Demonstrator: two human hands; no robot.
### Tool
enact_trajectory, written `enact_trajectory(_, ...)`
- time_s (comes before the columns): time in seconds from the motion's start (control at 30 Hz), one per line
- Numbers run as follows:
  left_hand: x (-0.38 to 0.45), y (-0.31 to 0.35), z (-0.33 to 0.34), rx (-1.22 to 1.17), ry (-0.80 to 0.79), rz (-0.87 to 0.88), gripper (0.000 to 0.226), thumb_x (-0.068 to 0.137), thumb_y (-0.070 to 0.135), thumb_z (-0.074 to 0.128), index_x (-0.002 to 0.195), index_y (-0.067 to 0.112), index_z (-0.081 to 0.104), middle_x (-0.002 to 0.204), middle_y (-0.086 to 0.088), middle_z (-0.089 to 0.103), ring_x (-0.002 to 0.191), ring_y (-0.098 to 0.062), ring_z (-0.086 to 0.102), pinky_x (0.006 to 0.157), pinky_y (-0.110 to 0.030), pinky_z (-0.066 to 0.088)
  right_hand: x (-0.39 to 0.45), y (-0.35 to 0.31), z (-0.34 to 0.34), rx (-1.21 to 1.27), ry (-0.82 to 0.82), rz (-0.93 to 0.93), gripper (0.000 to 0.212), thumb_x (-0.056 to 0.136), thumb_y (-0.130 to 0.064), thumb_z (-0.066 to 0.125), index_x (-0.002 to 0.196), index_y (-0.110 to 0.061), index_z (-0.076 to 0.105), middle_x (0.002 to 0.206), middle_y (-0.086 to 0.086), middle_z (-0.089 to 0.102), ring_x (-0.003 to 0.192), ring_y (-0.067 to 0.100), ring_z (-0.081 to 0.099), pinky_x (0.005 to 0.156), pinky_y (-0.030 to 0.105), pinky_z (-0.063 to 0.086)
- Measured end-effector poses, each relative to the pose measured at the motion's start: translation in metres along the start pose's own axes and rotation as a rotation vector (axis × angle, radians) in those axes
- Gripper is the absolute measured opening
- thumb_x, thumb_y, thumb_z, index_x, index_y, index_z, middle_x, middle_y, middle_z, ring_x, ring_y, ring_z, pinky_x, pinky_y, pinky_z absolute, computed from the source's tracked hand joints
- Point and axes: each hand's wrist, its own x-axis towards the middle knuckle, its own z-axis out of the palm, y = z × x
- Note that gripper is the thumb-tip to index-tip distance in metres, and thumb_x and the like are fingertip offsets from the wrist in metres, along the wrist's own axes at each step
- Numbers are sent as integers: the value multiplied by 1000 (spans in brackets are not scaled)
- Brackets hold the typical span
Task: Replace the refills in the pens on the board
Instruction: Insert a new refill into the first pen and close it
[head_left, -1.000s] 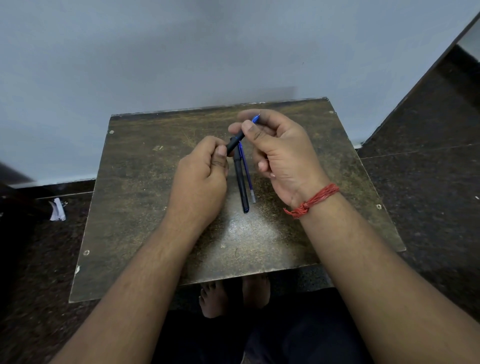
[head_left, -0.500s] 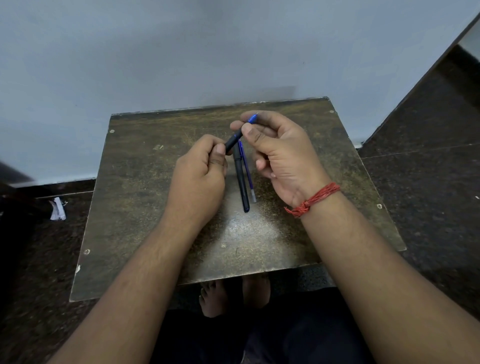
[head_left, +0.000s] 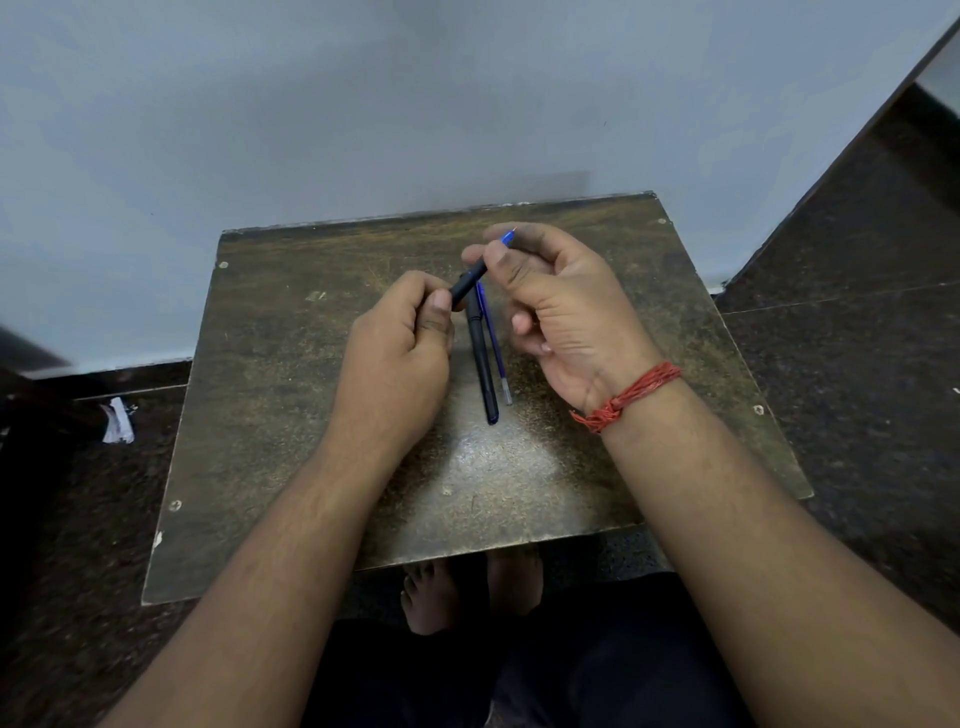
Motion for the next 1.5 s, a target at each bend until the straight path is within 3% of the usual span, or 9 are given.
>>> enact_trajectory(0.07, 0, 0, 0, 4, -6, -2, 20, 103, 23, 44, 92, 17, 60, 64, 6, 54, 53, -5, 44, 49, -19, 34, 0, -1, -1, 7, -26, -2, 12, 95, -5, 62, 105, -10, 65, 101, 7, 75, 37, 4, 39, 33, 14, 27)
enact_trajectory(0.37, -1, 2, 3, 20, -22, 22, 20, 102, 24, 45, 93, 15, 60, 65, -5, 57, 52, -6, 42, 49, -24, 34, 3, 1, 1, -12, 23, -48, 15, 91, -8, 69, 83, -15, 58, 84, 11, 61, 36, 3, 36, 34, 13, 25)
enact_trajectory(0.57, -1, 5, 2, 33, 8, 36, 15, 100, 21, 49, 92, 16, 60, 70, -8, 60, 60, -20, 51, 53, -30, 38, 1, 0, 6, 1, 77, -41, 21, 91, -8, 69, 82, -15, 52, 72, 3, 54, 37, 4, 37, 33, 14, 26)
enact_trajectory(0.73, -1, 7, 4, 50, 53, 54, 11, 98, 19, 51, 91, 18, 60, 69, 0, 60, 62, -15, 53, 57, -29, 40, 2, 2, 13, 52, 130, -42, 28, 91, -6, 68, 77, -16, 47, 77, 10, 49, 39, 5, 35, 34, 14, 25)
enact_trajectory(0.97, 0, 5, 5, 102, 98, 74, 11, 97, 20, 50, 93, 19, 59, 69, 8, 58, 63, -11, 53, 56, -28, 38, -1, 3, 23, 68, 172, -50, 23, 93, -9, 67, 83, -13, 48, 61, 1, 45, 38, 7, 36, 35, 16, 24)
enact_trajectory(1.07, 0, 3, 4, 101, 99, 59, 12, 98, 22, 48, 92, 18, 58, 69, 2, 59, 63, -15, 54, 56, -32, 40, -3, 1, 20, -112, 190, -86, 20, 93, -23, 69, 92, -11, 53, 64, -4, 49, 39, 7, 43, 35, 18, 29)
enact_trajectory(1.17, 2, -1, 0, 91, 112, 9, 14, 100, 23, 47, 90, 19, 56, 70, -3, 60, 62, -15, 52, 57, -33, 40, 3, -8, -5, -628, 333, -211, 18, 92, -32, 68, 95, -17, 59, 80, -11, 55, 60, 3, 53, 53, 19, 43)
enact_trajectory(1.27, 3, -3, -3, 86, 122, -32, 16, 101, 22, 46, 90, 16, 56, 72, -5, 61, 65, -17, 52, 59, -33, 40, 5, -15, -33, -1055, 421, -249, 12, 91, -33, 67, 91, -25, 59, 83, -12, 57, 74, 3, 54, 61, 20, 40)
enact_trajectory(1.5, 1, -3, -2, 81, 113, -60, 17, 101, 24, 45, 89, 18, 55, 73, -5, 62, 65, -17, 53, 61, -37, 43, 5, -12, -31, -1566, 274, -73, 25, 93, -38, 63, 108, -19, 58, 101, 0, 57, 92, 23, 52, 76, 34, 42)
